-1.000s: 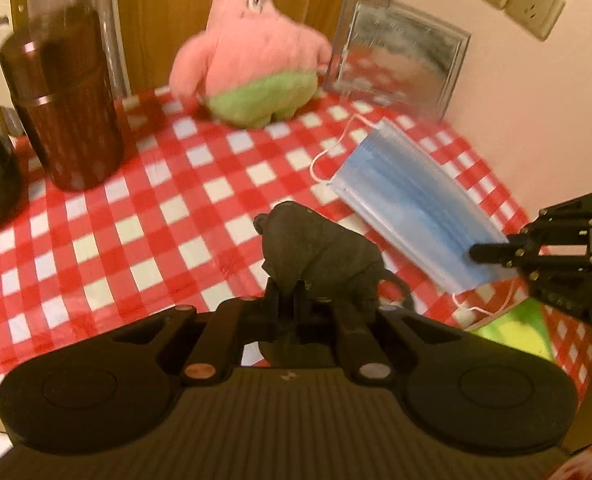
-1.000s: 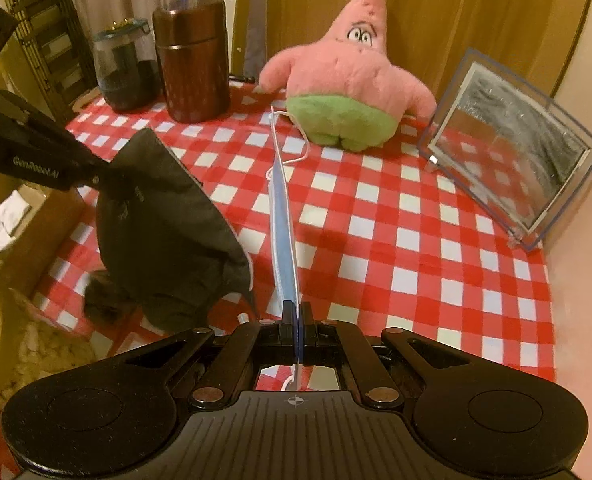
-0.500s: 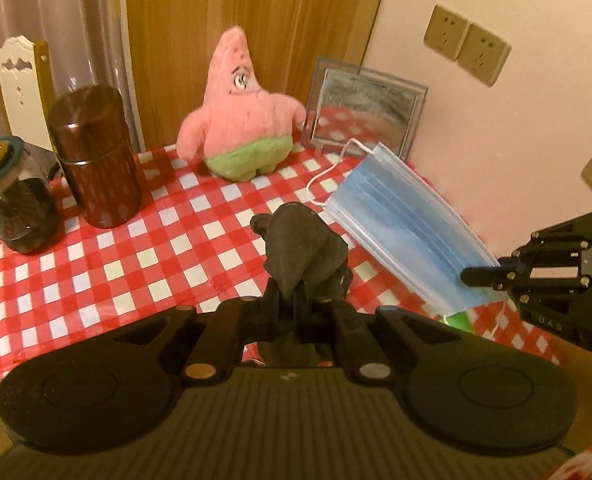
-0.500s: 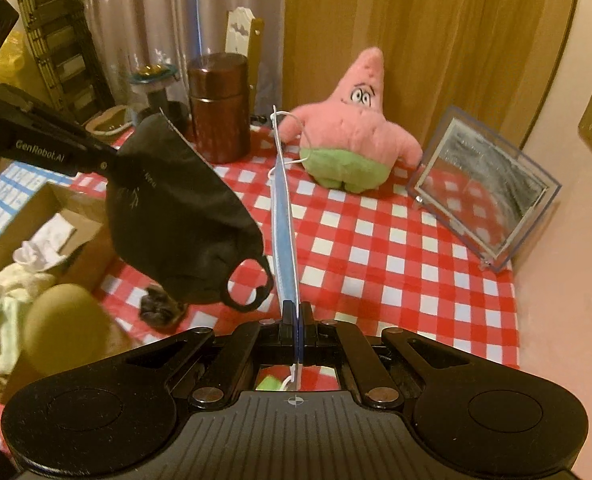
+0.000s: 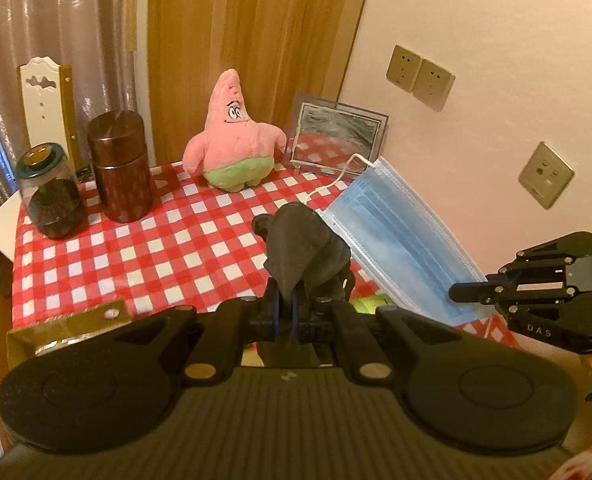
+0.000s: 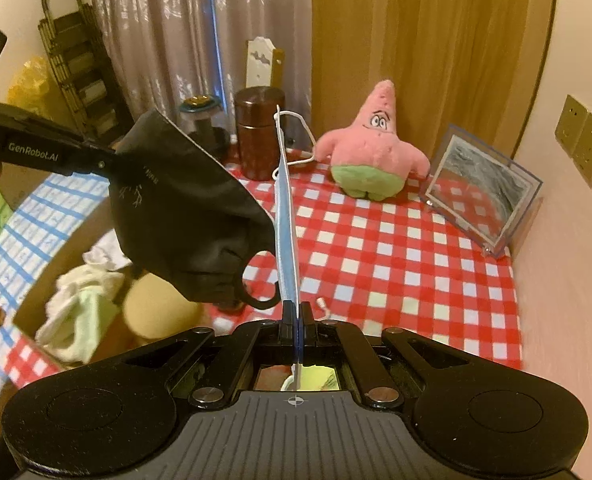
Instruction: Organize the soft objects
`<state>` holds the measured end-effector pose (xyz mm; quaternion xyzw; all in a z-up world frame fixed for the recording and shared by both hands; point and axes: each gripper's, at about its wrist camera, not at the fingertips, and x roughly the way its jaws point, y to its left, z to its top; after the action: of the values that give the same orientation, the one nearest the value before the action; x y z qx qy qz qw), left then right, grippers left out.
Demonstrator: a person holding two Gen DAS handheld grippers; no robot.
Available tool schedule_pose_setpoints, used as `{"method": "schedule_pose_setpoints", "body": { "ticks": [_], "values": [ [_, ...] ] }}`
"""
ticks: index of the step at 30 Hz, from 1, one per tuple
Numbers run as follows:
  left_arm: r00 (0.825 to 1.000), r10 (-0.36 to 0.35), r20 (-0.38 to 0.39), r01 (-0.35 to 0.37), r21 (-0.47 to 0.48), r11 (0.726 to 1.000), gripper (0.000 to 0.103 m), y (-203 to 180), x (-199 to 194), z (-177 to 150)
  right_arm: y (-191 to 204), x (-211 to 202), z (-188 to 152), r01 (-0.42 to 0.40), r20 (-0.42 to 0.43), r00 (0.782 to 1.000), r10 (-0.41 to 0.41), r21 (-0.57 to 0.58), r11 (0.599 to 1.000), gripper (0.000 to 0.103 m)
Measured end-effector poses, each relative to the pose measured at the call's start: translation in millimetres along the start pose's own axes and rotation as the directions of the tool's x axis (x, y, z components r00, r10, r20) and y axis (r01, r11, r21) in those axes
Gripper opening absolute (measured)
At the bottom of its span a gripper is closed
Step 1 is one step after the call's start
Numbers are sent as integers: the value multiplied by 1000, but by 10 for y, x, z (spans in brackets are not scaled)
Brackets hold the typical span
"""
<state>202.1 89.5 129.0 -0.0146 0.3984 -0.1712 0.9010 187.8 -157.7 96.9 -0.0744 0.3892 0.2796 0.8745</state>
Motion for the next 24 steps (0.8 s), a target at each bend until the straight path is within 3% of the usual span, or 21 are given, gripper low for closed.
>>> {"method": "schedule_pose_setpoints", "body": {
  "ticks": [10, 24],
  "values": [
    [999, 36, 26, -35, -30, 999, 5, 15, -526, -408, 288, -361, -179, -57, 42, 998, 56, 16, 998, 0],
    [996, 82, 47, -79, -57, 995, 5, 178, -897, -658, 665, -303, -127, -120, 47, 992, 121, -23, 992, 0]
  ]
}}
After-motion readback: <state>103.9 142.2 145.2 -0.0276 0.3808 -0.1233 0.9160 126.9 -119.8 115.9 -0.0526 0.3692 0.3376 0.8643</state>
